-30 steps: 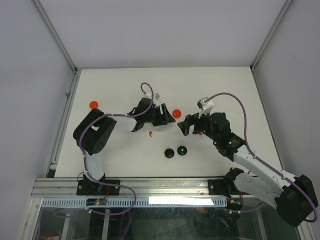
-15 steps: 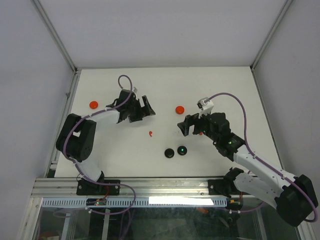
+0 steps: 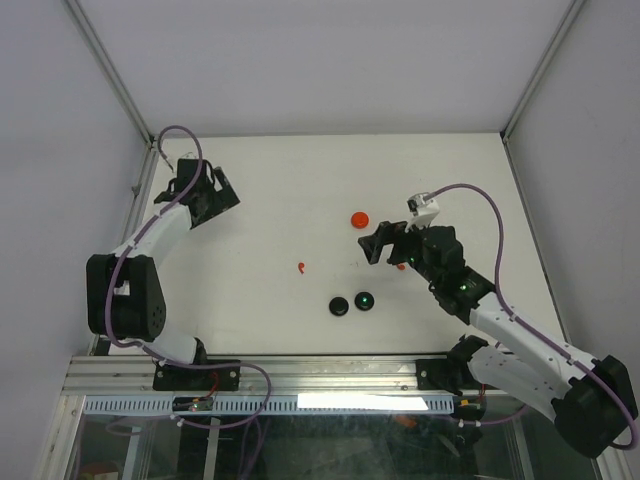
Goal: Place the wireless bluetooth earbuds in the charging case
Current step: Adjust the charging case at the center of the board.
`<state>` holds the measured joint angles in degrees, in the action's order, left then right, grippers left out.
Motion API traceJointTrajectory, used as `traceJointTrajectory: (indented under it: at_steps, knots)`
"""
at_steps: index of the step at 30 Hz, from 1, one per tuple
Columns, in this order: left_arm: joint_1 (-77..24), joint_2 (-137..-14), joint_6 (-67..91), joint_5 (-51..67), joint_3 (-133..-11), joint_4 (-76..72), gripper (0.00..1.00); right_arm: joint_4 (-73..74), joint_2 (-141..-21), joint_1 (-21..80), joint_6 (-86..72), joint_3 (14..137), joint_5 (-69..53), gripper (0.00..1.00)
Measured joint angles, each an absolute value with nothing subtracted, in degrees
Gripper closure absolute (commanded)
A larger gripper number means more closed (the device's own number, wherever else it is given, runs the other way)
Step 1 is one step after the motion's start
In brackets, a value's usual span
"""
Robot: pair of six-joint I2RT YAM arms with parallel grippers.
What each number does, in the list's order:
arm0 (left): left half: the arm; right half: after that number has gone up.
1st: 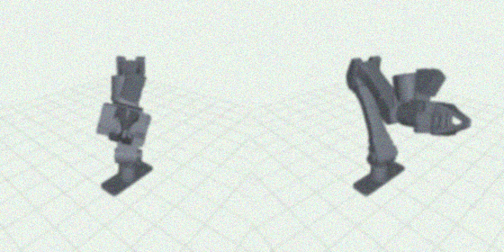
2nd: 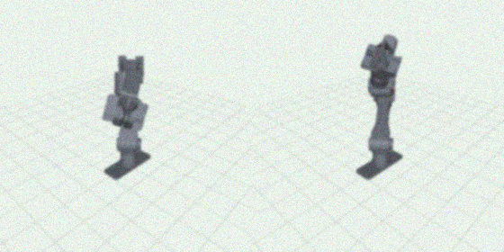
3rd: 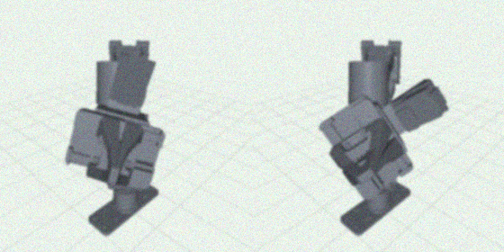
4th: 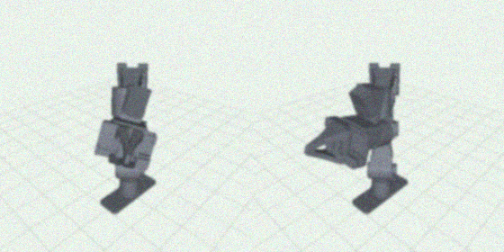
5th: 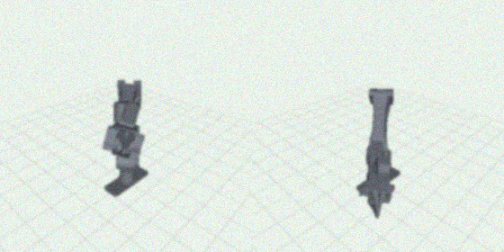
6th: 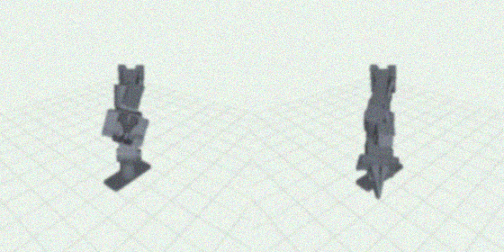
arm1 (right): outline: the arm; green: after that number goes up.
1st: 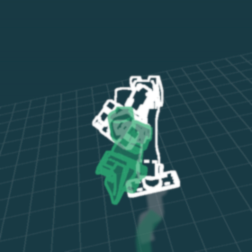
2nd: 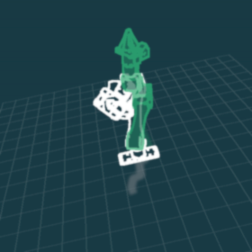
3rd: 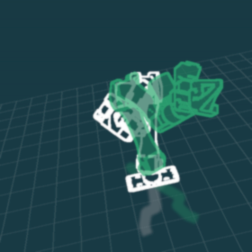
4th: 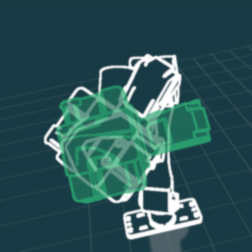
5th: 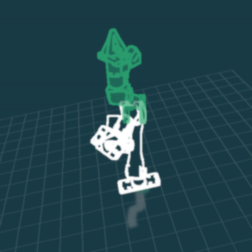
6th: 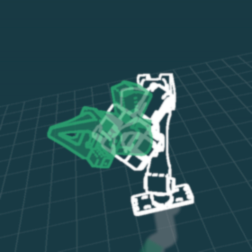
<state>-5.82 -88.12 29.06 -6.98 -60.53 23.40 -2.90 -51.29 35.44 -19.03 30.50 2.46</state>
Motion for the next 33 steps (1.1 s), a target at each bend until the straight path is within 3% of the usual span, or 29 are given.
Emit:
traceJointTrajectory:
  at_steps: [8, 15, 22, 27, 31, 33]
  knots:
    - [3.29, -98.41, 22.79, -14.48, -72.05, 26.11, 0.01, -4.43, -47.86, 35.44, -18.90, 29.12, 3.22, 0.01]
    - [9.15, -106.45, 17.12, -11.70, -75.92, 27.14, 0.01, -4.43, -47.51, 35.44, -18.33, 28.27, 3.66, 0.01]
    - [11.38, -110.41, 12.60, -11.62, -78.85, 28.16, 0.08, -4.45, -47.81, 35.44, -18.06, 28.27, 3.66, 0.01]
    - [11.22, -112.33, 10.83, -11.27, -80.40, 28.36, 0.22, -4.45, -48.80, 35.44, -18.00, 28.27, 3.66, 0.01]
    - [11.25, -114.26, 9.87, -9.85, -80.77, 28.47, 0.41, -4.47, -49.36, 35.44, -17.89, 28.27, 3.66, 0.01]
    - [11.22, -115.07, 9.43, -9.26, -80.77, 28.73, 0.46, -4.47, -49.60, 35.44, -17.89, 28.27, 3.66, 0.01]
